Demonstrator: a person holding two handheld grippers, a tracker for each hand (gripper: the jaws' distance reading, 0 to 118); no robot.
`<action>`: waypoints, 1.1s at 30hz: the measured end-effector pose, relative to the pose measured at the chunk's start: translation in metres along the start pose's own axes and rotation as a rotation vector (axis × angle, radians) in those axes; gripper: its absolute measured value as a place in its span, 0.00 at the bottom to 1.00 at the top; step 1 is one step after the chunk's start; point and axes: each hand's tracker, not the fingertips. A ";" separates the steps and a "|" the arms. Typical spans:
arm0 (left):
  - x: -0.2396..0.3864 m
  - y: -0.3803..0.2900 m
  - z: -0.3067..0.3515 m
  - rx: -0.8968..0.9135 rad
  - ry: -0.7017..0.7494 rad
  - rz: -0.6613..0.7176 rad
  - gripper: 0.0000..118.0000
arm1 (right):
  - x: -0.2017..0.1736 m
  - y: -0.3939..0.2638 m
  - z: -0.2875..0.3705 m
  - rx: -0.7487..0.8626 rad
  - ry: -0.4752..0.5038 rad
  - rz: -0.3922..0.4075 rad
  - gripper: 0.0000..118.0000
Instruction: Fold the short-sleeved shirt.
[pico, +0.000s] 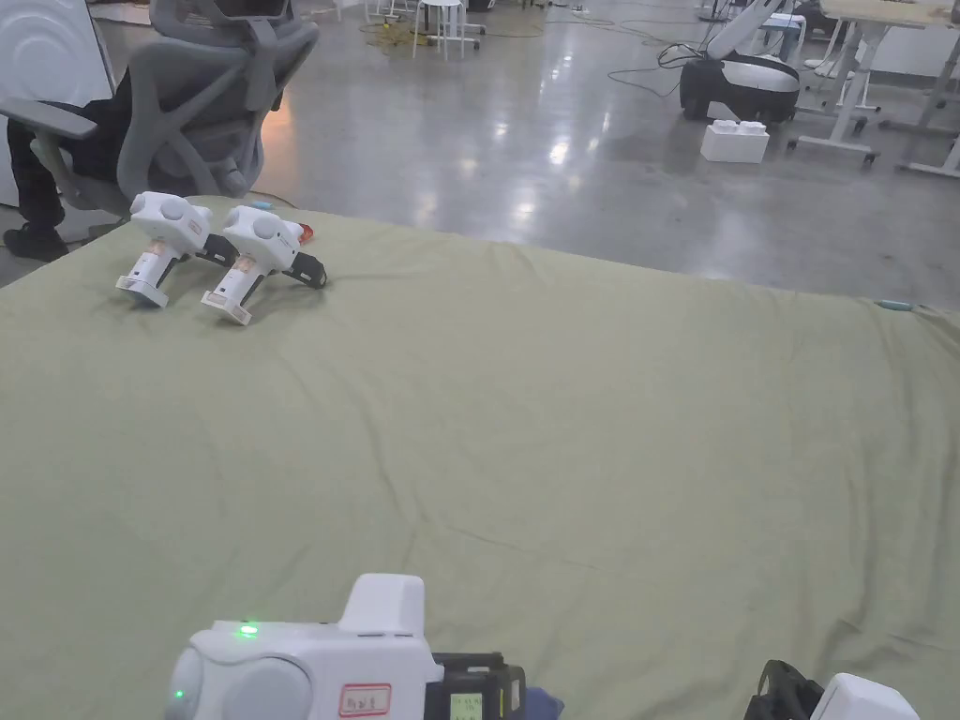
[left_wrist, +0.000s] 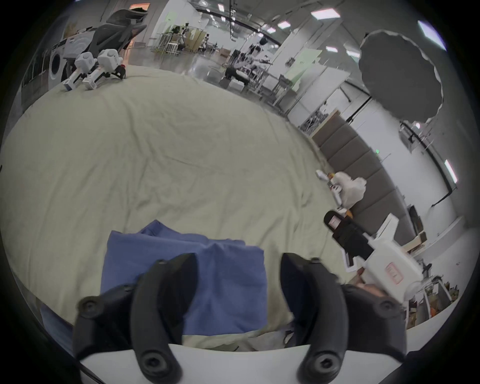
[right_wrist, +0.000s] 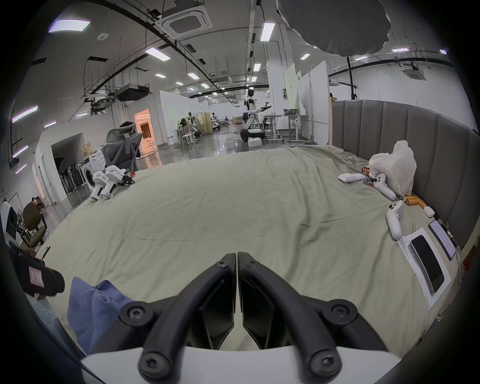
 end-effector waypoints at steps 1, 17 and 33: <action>-0.004 0.001 0.000 0.007 -0.011 0.014 0.38 | 0.000 0.000 0.001 0.001 -0.001 -0.001 0.01; -0.020 -0.057 -0.107 -0.188 -0.013 0.050 0.00 | 0.003 -0.001 0.009 0.002 -0.005 0.011 0.01; -0.010 0.009 -0.005 0.474 0.236 -0.313 0.00 | -0.032 0.047 0.023 0.233 0.000 0.104 0.01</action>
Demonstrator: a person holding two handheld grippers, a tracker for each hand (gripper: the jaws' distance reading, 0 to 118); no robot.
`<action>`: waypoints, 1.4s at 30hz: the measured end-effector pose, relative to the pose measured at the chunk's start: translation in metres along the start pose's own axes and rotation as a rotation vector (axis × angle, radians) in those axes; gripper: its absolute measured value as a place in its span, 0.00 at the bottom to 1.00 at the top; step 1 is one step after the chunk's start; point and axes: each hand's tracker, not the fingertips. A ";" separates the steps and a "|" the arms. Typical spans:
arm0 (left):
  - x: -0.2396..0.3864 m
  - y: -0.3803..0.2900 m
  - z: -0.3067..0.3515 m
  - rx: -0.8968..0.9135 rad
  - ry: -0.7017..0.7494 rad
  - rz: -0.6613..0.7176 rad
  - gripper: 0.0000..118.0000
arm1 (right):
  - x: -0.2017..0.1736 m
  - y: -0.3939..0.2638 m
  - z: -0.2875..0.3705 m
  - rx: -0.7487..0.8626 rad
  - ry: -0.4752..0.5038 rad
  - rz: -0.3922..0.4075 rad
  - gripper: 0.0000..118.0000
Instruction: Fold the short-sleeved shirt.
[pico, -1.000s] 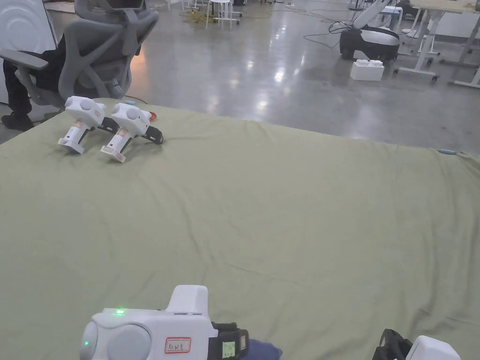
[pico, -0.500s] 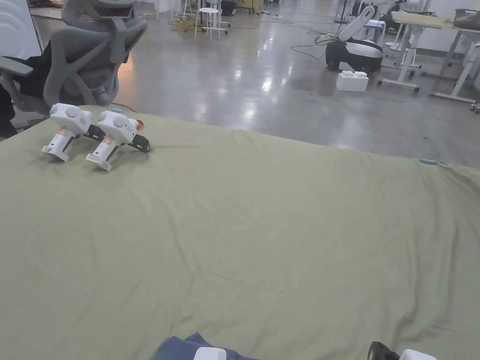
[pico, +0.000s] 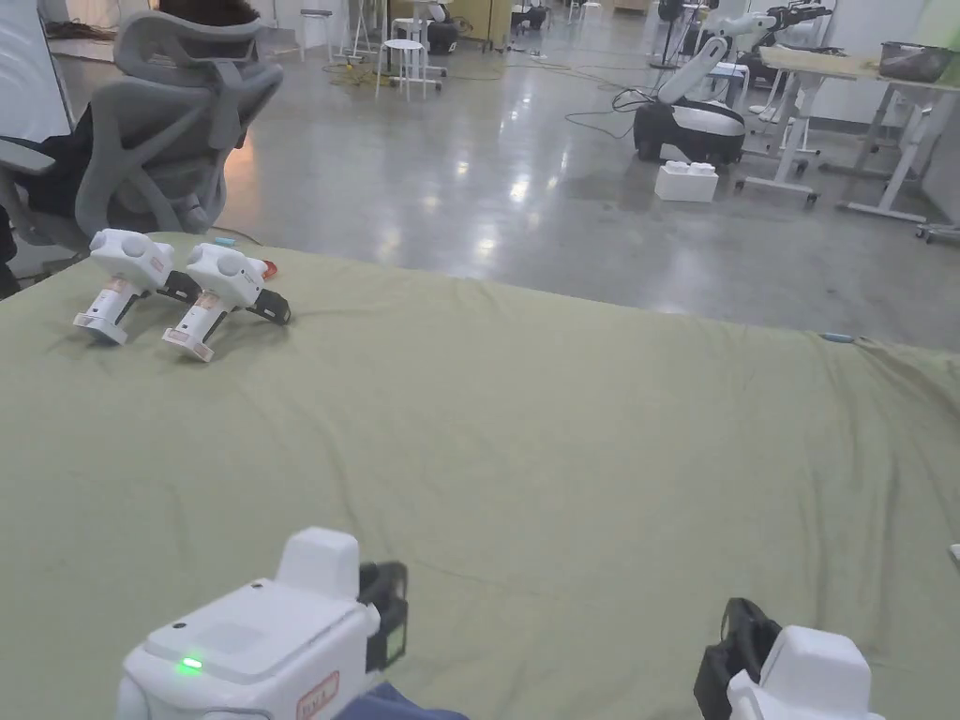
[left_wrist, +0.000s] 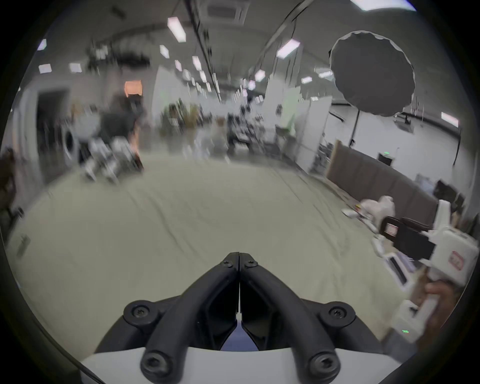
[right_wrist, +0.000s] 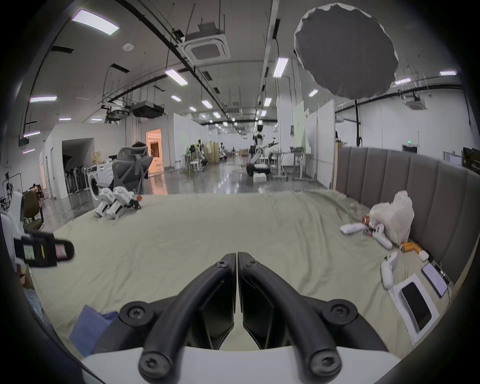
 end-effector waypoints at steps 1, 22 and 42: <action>0.000 0.004 0.001 0.061 0.055 -0.033 0.00 | -0.003 0.005 0.000 0.025 -0.005 -0.001 0.01; -0.028 0.009 0.006 0.303 0.307 -0.090 0.00 | -0.020 0.033 0.016 0.143 -0.039 0.007 0.01; -0.134 -0.070 0.061 -0.114 0.029 0.266 0.08 | -0.126 -0.147 0.002 -0.398 0.253 0.119 0.01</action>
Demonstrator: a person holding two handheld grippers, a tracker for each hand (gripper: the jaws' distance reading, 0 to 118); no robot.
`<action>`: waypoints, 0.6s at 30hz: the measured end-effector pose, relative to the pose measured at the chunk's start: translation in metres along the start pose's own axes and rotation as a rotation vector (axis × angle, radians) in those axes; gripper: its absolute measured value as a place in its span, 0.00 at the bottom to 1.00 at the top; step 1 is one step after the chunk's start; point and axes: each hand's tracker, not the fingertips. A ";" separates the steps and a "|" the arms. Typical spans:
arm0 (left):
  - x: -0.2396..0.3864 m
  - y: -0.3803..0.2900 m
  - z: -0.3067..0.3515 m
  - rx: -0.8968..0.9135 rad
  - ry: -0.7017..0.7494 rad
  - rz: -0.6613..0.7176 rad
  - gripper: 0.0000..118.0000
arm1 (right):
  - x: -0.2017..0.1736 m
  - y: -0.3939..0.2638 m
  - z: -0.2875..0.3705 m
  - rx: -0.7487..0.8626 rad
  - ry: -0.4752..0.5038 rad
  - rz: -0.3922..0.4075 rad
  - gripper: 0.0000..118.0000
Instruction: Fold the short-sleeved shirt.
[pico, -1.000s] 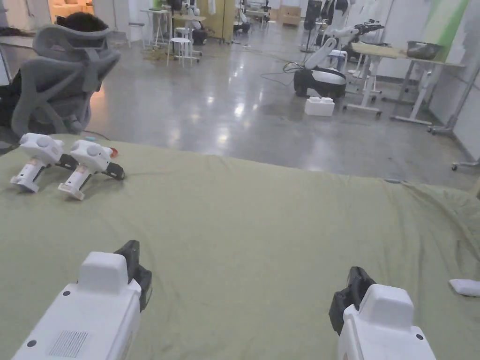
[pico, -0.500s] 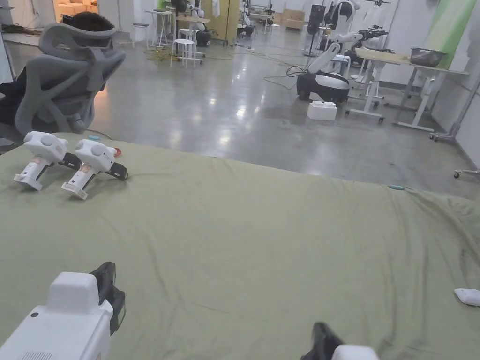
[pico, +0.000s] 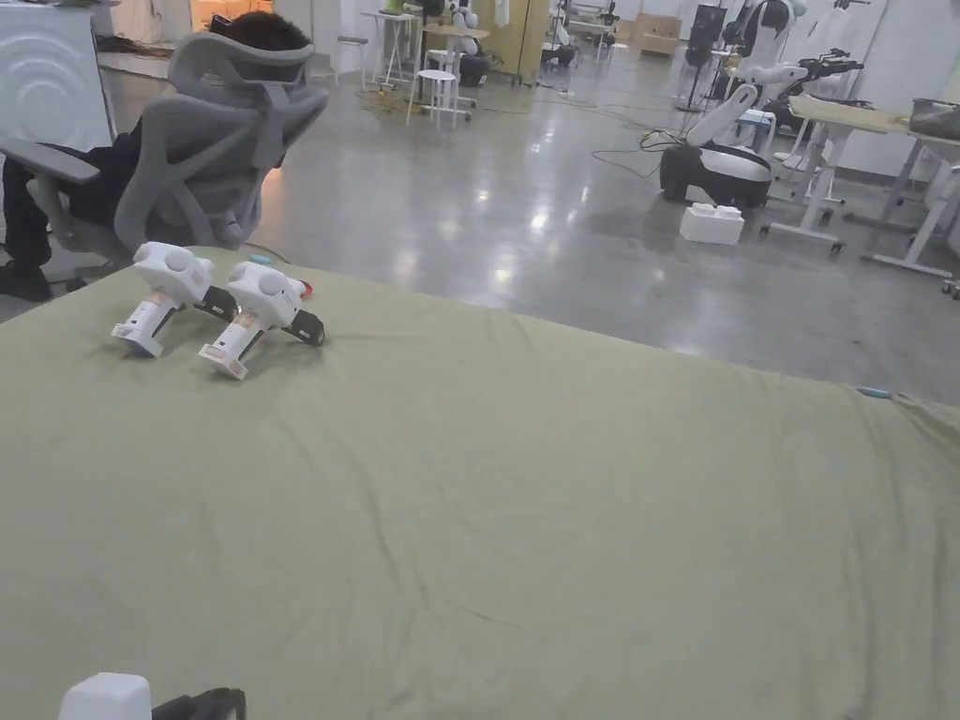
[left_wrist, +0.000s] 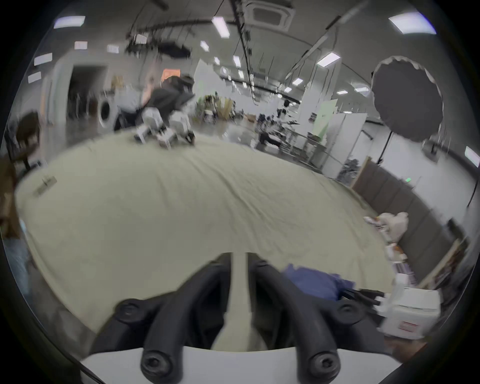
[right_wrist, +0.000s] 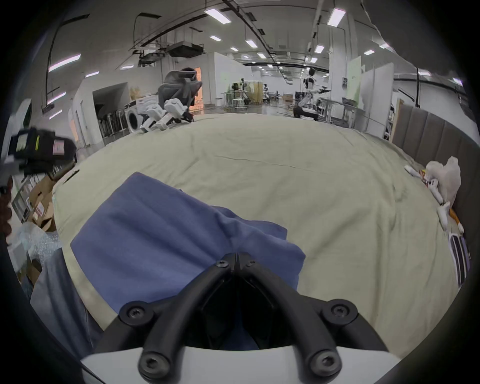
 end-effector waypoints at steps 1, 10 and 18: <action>-0.009 0.002 0.000 -0.043 -0.057 0.050 0.16 | 0.002 0.001 0.002 0.001 0.004 -0.010 0.01; -0.040 0.008 -0.051 -0.366 -0.458 0.276 0.85 | 0.004 -0.001 0.004 -0.003 0.008 -0.047 0.01; -0.031 -0.016 -0.129 -0.667 -0.602 0.389 0.72 | 0.005 -0.003 0.005 0.001 0.010 -0.039 0.01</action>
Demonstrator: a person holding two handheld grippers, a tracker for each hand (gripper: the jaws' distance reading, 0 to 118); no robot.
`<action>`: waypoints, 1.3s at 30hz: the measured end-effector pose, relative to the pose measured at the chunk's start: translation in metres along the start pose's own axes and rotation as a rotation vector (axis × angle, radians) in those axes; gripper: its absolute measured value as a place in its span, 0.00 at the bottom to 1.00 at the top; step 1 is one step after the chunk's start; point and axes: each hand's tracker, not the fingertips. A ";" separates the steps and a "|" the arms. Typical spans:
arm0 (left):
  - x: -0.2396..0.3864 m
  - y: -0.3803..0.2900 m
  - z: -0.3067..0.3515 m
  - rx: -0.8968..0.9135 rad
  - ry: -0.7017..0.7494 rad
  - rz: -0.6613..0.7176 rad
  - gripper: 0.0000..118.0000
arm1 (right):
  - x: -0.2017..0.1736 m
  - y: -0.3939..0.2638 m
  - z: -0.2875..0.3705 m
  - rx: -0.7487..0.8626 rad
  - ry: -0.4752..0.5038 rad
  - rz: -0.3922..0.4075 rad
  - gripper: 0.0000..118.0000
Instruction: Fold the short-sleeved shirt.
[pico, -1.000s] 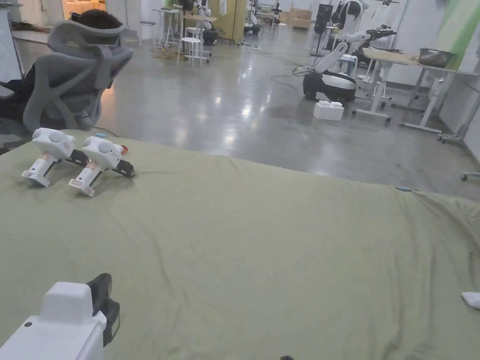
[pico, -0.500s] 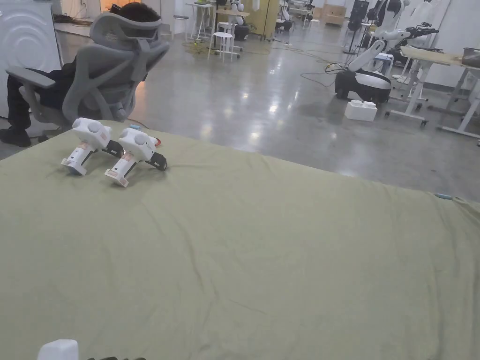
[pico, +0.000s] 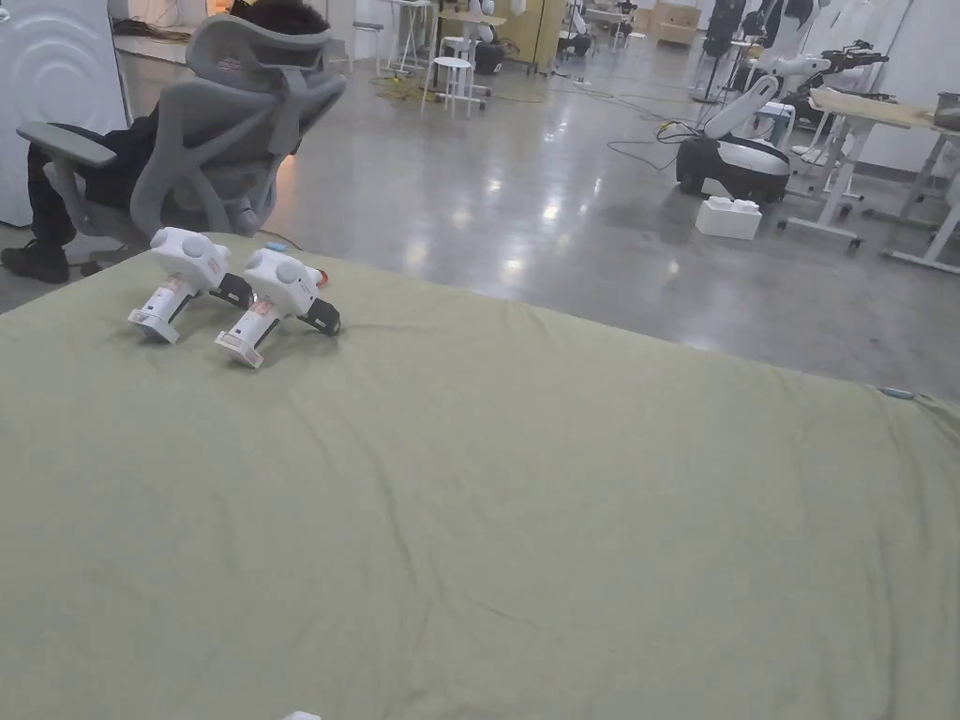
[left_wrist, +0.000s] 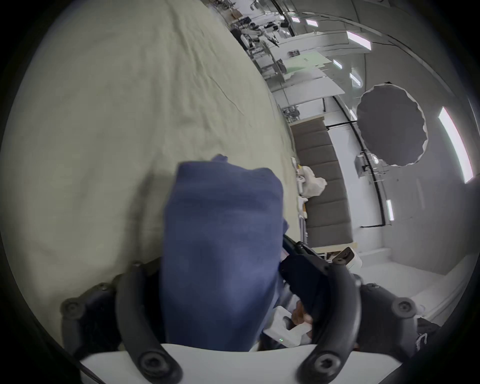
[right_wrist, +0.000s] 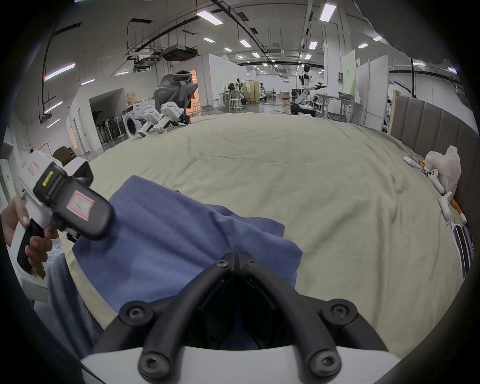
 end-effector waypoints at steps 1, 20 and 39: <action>0.001 0.001 -0.002 0.008 -0.027 -0.007 0.67 | 0.000 0.000 0.000 0.002 0.001 0.001 0.01; 0.041 -0.001 0.032 0.115 0.018 -0.080 0.19 | 0.002 0.036 0.021 0.117 -0.033 0.082 0.01; -0.032 0.070 0.254 0.385 0.448 -0.001 0.18 | 0.104 0.149 0.059 0.357 -0.254 -0.013 0.01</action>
